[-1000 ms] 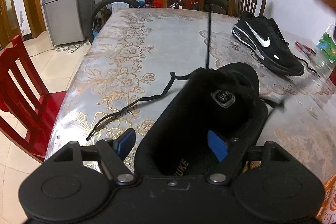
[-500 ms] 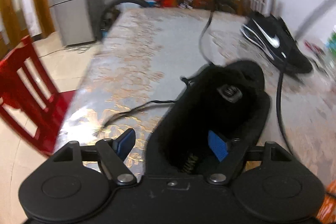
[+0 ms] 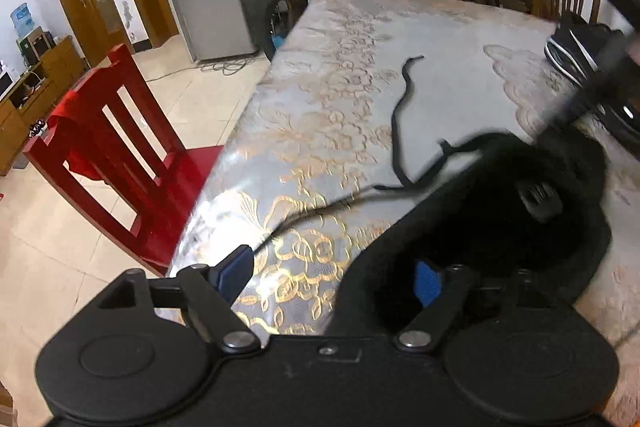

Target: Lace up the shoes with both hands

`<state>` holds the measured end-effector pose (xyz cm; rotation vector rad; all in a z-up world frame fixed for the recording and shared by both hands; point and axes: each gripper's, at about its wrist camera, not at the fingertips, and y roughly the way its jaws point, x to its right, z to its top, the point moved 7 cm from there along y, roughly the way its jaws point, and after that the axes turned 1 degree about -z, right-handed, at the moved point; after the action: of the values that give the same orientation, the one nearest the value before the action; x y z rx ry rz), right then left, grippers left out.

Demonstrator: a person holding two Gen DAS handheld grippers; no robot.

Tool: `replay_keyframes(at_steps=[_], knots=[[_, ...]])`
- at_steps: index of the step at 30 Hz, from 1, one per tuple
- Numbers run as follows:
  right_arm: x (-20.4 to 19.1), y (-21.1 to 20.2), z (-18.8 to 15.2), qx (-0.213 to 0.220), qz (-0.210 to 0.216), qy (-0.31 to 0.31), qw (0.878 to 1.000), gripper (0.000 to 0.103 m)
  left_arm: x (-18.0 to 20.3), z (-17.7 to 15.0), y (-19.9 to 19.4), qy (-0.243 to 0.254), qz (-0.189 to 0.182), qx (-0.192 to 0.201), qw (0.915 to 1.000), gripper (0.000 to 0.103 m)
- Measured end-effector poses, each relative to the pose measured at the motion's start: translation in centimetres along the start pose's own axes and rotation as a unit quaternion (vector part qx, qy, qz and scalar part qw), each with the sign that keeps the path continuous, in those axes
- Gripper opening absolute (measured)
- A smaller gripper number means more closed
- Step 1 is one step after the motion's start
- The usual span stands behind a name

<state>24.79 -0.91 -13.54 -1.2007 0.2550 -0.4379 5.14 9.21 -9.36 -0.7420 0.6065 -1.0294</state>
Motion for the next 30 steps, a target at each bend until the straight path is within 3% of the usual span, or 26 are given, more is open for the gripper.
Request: replay_keyframes(at_steps=[2, 6, 8, 12, 16, 20, 23, 26, 30], knots=[[-0.7, -0.7, -2.2, -0.025, 0.021, -0.003, 0.999, 0.022, -0.4, 0.5, 0.5, -0.004, 0.008, 0.0, 1.0, 0.08], [-5.0, -1.7, -8.9, -0.098, 0.116, -0.024, 0.988, 0.022, -1.1, 1.6, 1.4, 0.005, 0.046, 0.004, 0.9989, 0.078], [-6.6, -2.2, -10.6, -0.107, 0.15, -0.026, 0.983, 0.022, -1.1, 2.1, 1.8, 0.001, 0.031, 0.003, 0.9995, 0.078], [-4.8, -2.0, -6.4, -0.047, 0.158, 0.043, 0.985, 0.023, 0.1, 2.6, 2.2, 0.033, 0.029, 0.006, 0.999, 0.078], [-2.9, -1.8, -2.2, 0.014, 0.165, 0.111, 0.98, 0.024, 1.3, 2.6, 2.1, 0.048, 0.023, 0.004, 0.9986, 0.078], [-5.1, 0.5, 0.9, 0.012, 0.153, -0.002, 0.988, 0.024, 1.2, 2.7, 1.3, 0.036, 0.019, 0.009, 0.9991, 0.078], [-7.2, 1.3, 2.0, 0.029, 0.158, -0.09, 0.983, 0.025, 0.7, 2.5, 0.9, 0.01, 0.009, 0.006, 0.9999, 0.078], [-8.6, 2.6, 2.4, 0.039, 0.164, -0.138, 0.976, 0.026, 0.3, 2.2, 0.8, -0.011, 0.005, 0.002, 0.9999, 0.078], [-10.5, 3.8, 4.5, 0.08, 0.135, -0.172, 0.972, 0.023, 0.5, 1.8, 1.2, -0.011, 0.014, -0.008, 0.9998, 0.078]])
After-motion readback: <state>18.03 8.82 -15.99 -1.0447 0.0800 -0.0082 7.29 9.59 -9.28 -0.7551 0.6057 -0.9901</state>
